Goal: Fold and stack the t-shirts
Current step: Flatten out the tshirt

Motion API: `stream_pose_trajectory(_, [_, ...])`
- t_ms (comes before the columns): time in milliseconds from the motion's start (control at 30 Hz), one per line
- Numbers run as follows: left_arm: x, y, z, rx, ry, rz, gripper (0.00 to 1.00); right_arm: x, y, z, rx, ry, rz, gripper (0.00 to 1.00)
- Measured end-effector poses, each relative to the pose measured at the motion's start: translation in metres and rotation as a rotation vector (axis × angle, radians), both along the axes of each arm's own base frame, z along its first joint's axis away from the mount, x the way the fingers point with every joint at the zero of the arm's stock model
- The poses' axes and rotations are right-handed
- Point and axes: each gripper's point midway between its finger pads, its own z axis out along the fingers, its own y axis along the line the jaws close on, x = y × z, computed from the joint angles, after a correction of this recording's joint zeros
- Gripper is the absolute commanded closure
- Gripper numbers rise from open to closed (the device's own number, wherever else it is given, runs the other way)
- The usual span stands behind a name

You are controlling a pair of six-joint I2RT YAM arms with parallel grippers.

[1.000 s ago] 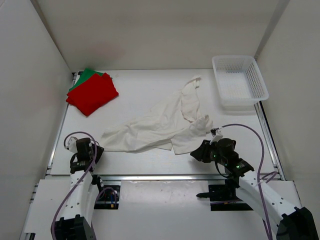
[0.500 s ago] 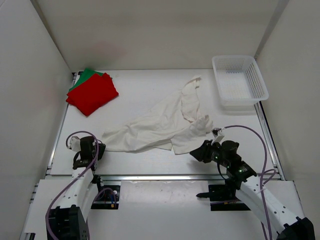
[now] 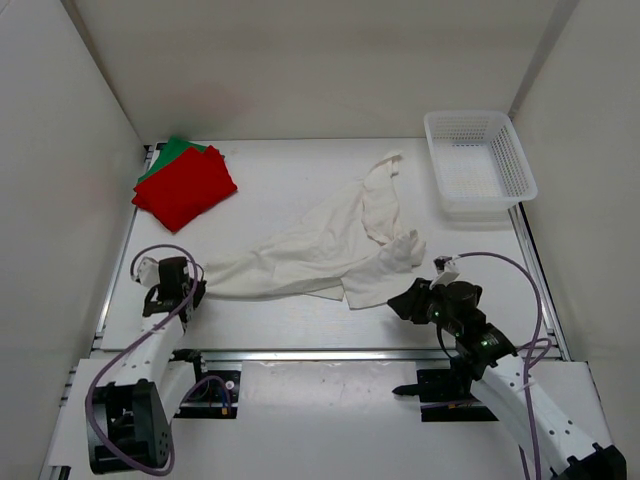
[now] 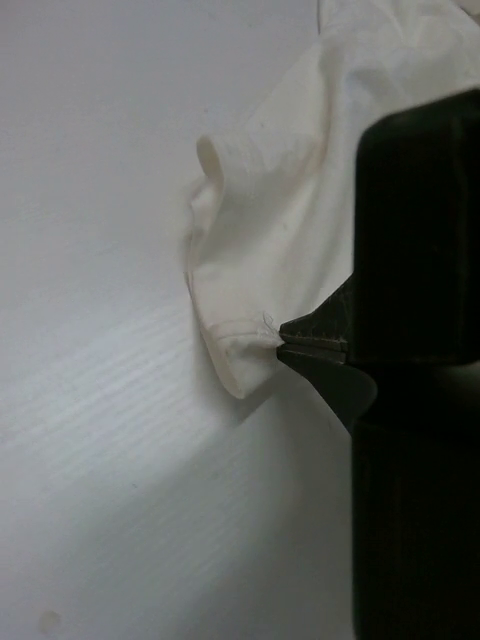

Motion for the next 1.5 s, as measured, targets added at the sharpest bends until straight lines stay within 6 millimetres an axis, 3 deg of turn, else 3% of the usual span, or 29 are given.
stream_pose_trajectory(100, [0.023,0.002,0.028,0.074,-0.017,-0.063,1.00,0.006,-0.013,-0.007,-0.039,0.033,-0.078,0.65])
stream_pose_trajectory(233, [0.057,-0.012,0.080,0.168,-0.124,-0.185,1.00,0.022,-0.042,-0.015,-0.080,0.082,-0.220,0.64])
stream_pose_trajectory(367, [0.063,-0.028,0.102,0.222,-0.205,-0.285,1.00,0.034,-0.071,-0.026,-0.134,0.145,-0.344,0.62])
stream_pose_trajectory(500, [0.055,-0.034,0.104,0.236,-0.238,-0.334,1.00,0.033,-0.085,-0.041,-0.195,0.205,-0.396,0.57])
stream_pose_trajectory(667, [0.049,-0.054,0.108,0.232,-0.284,-0.421,1.00,0.033,-0.079,-0.047,-0.268,0.224,-0.362,0.58])
stream_pose_trajectory(733, [0.049,-0.060,0.107,0.223,-0.298,-0.444,1.00,0.037,-0.076,-0.046,-0.280,0.217,-0.354,0.66])
stream_pose_trajectory(867, [0.046,-0.062,0.099,0.215,-0.294,-0.455,1.00,0.042,-0.074,-0.047,-0.277,0.224,-0.349,0.71])
stream_pose_trajectory(1067, [0.043,-0.066,0.095,0.205,-0.293,-0.473,1.00,0.049,-0.070,-0.049,-0.256,0.229,-0.338,0.86])
stream_pose_trajectory(1167, [0.045,-0.066,0.098,0.206,-0.308,-0.473,1.00,0.050,-0.068,-0.050,-0.240,0.230,-0.329,1.00])
stream_pose_trajectory(1267, [0.045,-0.067,0.099,0.206,-0.310,-0.475,1.00,0.047,-0.066,-0.049,-0.226,0.242,-0.315,1.00])
stream_pose_trajectory(1367, [0.046,-0.070,0.102,0.206,-0.308,-0.488,1.00,0.044,-0.065,-0.037,-0.227,0.235,-0.306,0.99])
stream_pose_trajectory(1400, [0.048,-0.072,0.107,0.207,-0.308,-0.499,1.00,0.046,-0.065,-0.022,-0.232,0.216,-0.305,1.00])
stream_pose_trajectory(1467, [0.055,-0.078,0.126,0.211,-0.321,-0.527,1.00,0.057,-0.065,0.022,-0.237,0.135,-0.308,1.00])
stream_pose_trajectory(1500, [0.061,-0.084,0.143,0.208,-0.337,-0.555,1.00,0.066,-0.063,0.059,-0.235,0.067,-0.311,1.00])
